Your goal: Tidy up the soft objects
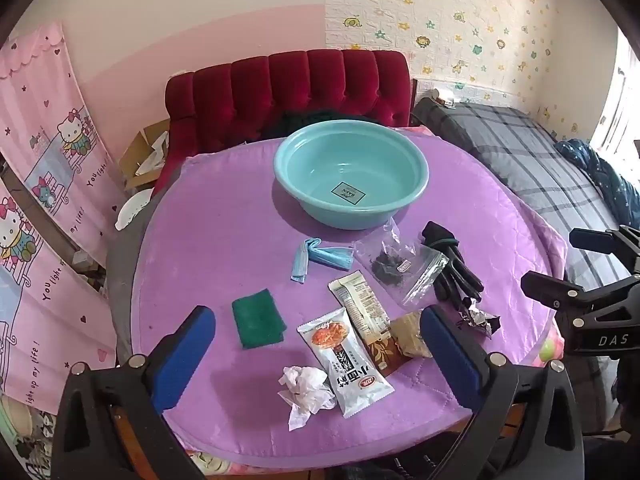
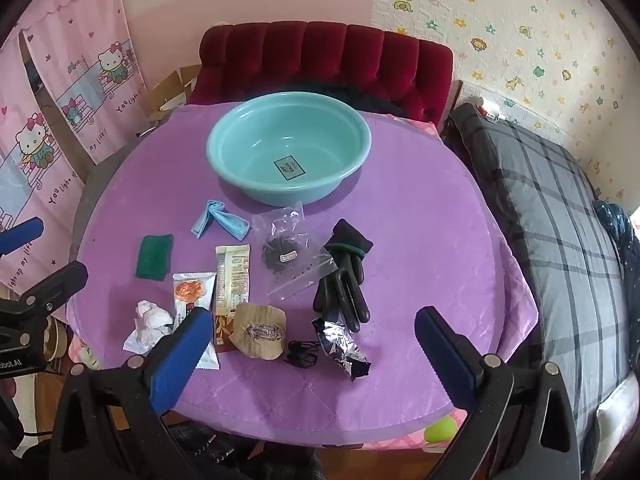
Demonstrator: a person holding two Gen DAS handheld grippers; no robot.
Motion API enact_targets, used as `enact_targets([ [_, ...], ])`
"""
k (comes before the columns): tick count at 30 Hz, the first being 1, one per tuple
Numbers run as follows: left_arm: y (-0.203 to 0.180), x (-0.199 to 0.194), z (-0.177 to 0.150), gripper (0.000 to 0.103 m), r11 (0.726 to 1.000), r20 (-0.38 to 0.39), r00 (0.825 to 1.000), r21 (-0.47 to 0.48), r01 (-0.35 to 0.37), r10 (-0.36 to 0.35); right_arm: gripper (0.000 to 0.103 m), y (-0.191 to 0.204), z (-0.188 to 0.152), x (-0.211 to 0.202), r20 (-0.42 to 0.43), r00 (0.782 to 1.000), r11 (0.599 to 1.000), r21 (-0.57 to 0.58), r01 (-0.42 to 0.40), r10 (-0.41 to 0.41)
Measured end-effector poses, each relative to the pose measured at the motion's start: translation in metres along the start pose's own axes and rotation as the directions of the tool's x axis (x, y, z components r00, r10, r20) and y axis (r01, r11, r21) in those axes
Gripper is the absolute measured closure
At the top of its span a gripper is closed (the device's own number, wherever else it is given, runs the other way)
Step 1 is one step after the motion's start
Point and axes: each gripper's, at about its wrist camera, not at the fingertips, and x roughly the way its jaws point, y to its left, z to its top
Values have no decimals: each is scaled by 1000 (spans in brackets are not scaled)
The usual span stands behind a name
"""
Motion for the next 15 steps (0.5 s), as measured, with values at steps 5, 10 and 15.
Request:
enact_targets([
  [5,1,0,1,0,1000,3,1000,7,-7,7,0,0,-1,-2,3,1000,1000,7,-10,10],
  [10,-1,-4,2,0,1000,9,1000,18,-12,12,0,-3,1,-12,10,1000,1000,8,-13,13],
  [15,-2,-6,1,0,1000,10,1000,12,-16,16,0,0,2,-13,18,1000,1000,3,-11,11],
])
